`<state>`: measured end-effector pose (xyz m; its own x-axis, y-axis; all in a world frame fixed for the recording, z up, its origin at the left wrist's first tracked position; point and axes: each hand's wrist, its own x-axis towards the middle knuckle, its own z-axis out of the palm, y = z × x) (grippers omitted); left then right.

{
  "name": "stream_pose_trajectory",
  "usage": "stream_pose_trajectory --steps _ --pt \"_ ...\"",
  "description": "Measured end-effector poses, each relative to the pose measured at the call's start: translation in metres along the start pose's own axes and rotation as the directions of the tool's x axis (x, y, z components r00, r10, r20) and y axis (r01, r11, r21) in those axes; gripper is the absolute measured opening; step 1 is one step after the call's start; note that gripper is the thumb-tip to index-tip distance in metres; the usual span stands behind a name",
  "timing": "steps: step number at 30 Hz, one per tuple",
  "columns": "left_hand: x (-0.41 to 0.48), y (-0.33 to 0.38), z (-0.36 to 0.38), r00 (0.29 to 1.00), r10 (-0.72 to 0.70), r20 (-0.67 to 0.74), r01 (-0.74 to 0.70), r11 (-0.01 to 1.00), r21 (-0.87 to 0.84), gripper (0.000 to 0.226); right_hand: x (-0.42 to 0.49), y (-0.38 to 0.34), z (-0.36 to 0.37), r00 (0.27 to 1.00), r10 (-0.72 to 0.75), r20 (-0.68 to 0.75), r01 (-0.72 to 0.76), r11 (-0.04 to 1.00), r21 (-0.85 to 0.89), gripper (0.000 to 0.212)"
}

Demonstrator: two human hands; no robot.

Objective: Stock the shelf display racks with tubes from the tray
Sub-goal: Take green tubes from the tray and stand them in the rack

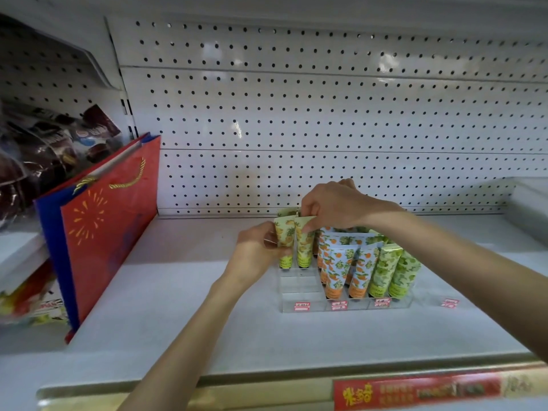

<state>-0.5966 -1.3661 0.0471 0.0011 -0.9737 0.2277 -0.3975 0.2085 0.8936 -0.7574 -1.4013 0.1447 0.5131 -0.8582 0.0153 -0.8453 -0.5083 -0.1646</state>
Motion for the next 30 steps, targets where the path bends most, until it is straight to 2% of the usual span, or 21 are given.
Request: stream_pose_trajectory --steps 10,19,23,28,30 --pt "-0.004 0.008 0.000 1.000 -0.006 0.003 0.006 1.000 -0.004 0.023 -0.003 0.004 -0.003 0.999 0.032 -0.011 -0.032 0.998 0.061 0.014" --pt "-0.014 0.015 -0.014 0.997 0.016 -0.070 -0.007 0.992 0.125 0.027 -0.011 0.016 -0.011 0.997 0.043 -0.062 -0.033 0.988 0.151 0.008" --pt "-0.019 0.028 -0.025 0.989 0.037 -0.144 -0.009 0.982 0.190 0.023 -0.018 0.030 -0.025 0.991 0.018 -0.133 0.025 0.949 0.315 0.010" --pt "-0.018 0.061 -0.026 0.959 0.116 -0.259 -0.037 0.956 0.290 0.020 -0.036 0.054 -0.039 0.960 0.030 -0.277 0.080 0.923 0.376 0.010" --pt "-0.016 0.075 -0.022 0.948 0.154 -0.279 -0.041 0.927 0.372 0.026 -0.046 0.066 -0.043 0.938 0.044 -0.343 0.089 0.928 0.363 0.019"
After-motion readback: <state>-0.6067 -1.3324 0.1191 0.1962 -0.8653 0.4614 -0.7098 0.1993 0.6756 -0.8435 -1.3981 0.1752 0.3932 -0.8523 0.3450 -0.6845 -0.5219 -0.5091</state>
